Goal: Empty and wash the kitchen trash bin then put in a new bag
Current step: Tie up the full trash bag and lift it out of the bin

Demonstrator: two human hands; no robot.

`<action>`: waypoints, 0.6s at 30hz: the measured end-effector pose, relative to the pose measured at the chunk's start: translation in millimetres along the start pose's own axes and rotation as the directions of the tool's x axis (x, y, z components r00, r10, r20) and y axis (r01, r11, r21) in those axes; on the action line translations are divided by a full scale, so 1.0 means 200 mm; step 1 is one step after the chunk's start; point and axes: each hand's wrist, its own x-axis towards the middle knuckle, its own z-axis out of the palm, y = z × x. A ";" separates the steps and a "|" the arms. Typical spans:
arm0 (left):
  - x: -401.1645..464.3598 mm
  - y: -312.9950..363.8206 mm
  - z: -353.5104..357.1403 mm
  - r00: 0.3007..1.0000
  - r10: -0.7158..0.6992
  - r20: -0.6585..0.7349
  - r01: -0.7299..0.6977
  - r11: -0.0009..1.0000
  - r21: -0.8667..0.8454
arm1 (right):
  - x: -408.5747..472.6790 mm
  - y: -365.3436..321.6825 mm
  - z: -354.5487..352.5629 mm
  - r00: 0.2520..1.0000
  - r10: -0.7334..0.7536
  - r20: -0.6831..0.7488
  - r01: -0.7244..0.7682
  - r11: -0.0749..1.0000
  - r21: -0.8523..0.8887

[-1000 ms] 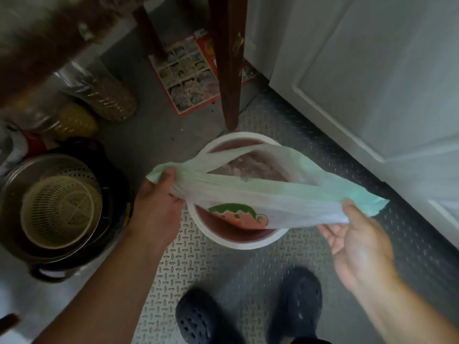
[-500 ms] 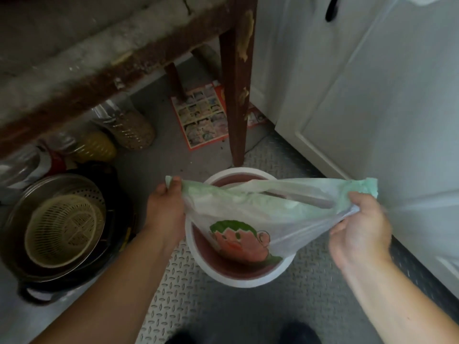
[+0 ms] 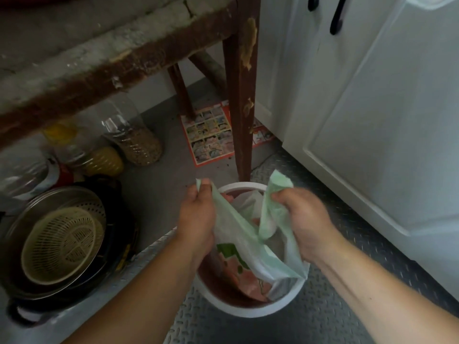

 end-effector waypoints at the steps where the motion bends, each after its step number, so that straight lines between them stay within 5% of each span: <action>1: -0.01 -0.02 0.02 1.000 0.025 0.017 -0.026 0.999 0.030 | 0.01 0.04 0.02 1.000 -0.013 0.012 0.014 0.997 -0.075; 7: -0.04 -0.15 0.06 0.983 0.164 0.080 -0.182 0.908 0.378 | 0.05 0.17 0.07 0.994 0.041 0.098 -0.042 0.999 0.008; 13: -0.06 -0.24 0.06 0.971 0.178 0.159 -0.234 0.848 0.476 | 0.05 0.18 0.04 0.992 0.107 0.067 -0.115 0.985 0.131; 18: -0.06 -0.31 0.02 0.945 0.207 0.255 -0.321 0.743 0.587 | 0.04 0.13 0.04 0.975 0.192 0.111 -0.221 0.885 0.411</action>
